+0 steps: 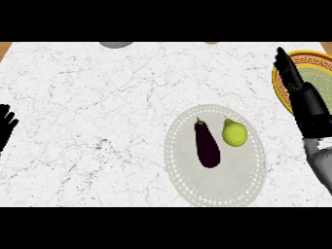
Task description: Pick the eggplant from the placemat and place it in the plate
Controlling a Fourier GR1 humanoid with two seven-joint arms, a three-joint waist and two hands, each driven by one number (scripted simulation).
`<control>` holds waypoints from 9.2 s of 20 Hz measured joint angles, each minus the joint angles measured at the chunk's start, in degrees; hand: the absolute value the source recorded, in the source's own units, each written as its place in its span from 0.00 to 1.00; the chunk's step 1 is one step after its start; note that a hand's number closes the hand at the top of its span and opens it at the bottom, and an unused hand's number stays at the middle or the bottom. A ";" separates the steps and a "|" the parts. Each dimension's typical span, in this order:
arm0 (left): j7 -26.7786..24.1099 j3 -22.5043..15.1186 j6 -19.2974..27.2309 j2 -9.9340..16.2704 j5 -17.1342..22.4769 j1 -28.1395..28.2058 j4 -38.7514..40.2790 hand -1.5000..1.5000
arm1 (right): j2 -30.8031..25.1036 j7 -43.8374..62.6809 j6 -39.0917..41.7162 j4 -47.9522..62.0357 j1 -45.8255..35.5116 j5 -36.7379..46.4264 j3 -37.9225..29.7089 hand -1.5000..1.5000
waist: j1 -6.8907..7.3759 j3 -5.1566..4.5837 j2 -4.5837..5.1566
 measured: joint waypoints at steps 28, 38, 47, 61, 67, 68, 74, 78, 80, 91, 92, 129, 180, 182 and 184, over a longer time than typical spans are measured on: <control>10.43 -7.52 4.00 -12.00 -6.68 -14.31 7.98 0.50 | 2.62 -24.21 37.73 35.93 -16.07 11.52 9.23 0.00 | 1.78 -0.35 -0.59; 11.90 -5.58 3.10 -12.77 -7.98 -15.11 8.00 0.50 | 4.11 -15.00 42.88 32.49 -19.23 20.76 12.91 0.00 | 1.33 -0.39 -0.79; 11.26 -3.98 1.46 -13.96 -9.18 -13.79 7.60 0.50 | 5.27 -8.84 43.89 27.92 -17.97 30.73 14.79 0.00 | 1.30 -0.38 -0.80; 11.06 -1.58 -0.50 -16.68 -12.30 -14.48 8.74 0.50 | 13.80 -6.80 46.16 34.30 -20.08 43.40 12.66 0.00 | 1.52 -0.37 -0.69; 11.97 -0.21 -1.68 -17.31 -13.09 -14.81 8.23 0.50 | 17.21 -8.26 43.86 38.53 -20.63 49.33 11.53 0.00 | 1.54 -0.38 -0.69; 12.51 0.27 -2.09 -17.01 -13.03 -14.96 7.91 0.50 | 17.70 -8.00 43.83 38.63 -20.61 50.20 11.38 0.00 | 1.51 -0.40 -0.72; 10.81 0.72 -2.95 -18.10 -13.89 -14.40 9.12 0.50 | 18.39 -11.15 45.17 39.28 -20.89 54.10 12.50 1.00 | 1.43 -0.61 -1.22; 12.13 1.15 -2.72 -18.39 -14.39 -15.48 8.94 0.50 | 18.41 -13.73 44.99 38.38 -20.23 55.61 12.37 1.00 | 1.26 -0.67 -1.36; 11.34 1.10 -2.58 -18.93 -14.80 -14.53 8.77 0.50 | 18.74 -13.66 44.55 37.84 -19.34 56.10 11.91 1.00 | 1.18 -0.75 -1.52; 12.35 2.80 -3.57 -18.70 -14.94 -14.33 8.35 0.50 | 17.77 -11.74 35.01 28.15 -10.96 56.76 5.63 1.00 | 0.32 -0.46 -1.38; 11.84 2.98 -3.33 -18.76 -15.12 -13.85 8.63 0.50 | 16.47 -11.69 33.45 26.19 -9.25 56.41 4.51 1.00 | -0.15 -0.46 -1.44; 11.99 2.72 -5.04 -21.32 -17.32 -14.72 8.00 0.50 | -5.08 -16.84 10.38 39.60 -10.54 45.19 -36.18 1.00 | 2.50 -0.29 -0.23; 11.70 3.56 -5.27 -22.92 -18.91 -16.62 9.23 0.50 | -23.02 -31.96 46.72 68.76 -16.16 23.12 -50.06 0.00 | 3.14 0.03 0.33; 12.18 3.38 -5.17 -23.07 -18.94 -16.46 8.63 0.50 | -23.55 -32.24 46.32 68.70 -15.50 23.30 -49.72 0.00 | 3.34 0.07 0.34; 12.53 3.49 -5.46 -22.83 -18.77 -16.39 8.33 0.50 | -23.79 -32.51 45.88 68.79 -14.95 23.46 -49.38 0.00 | 3.52 0.10 0.38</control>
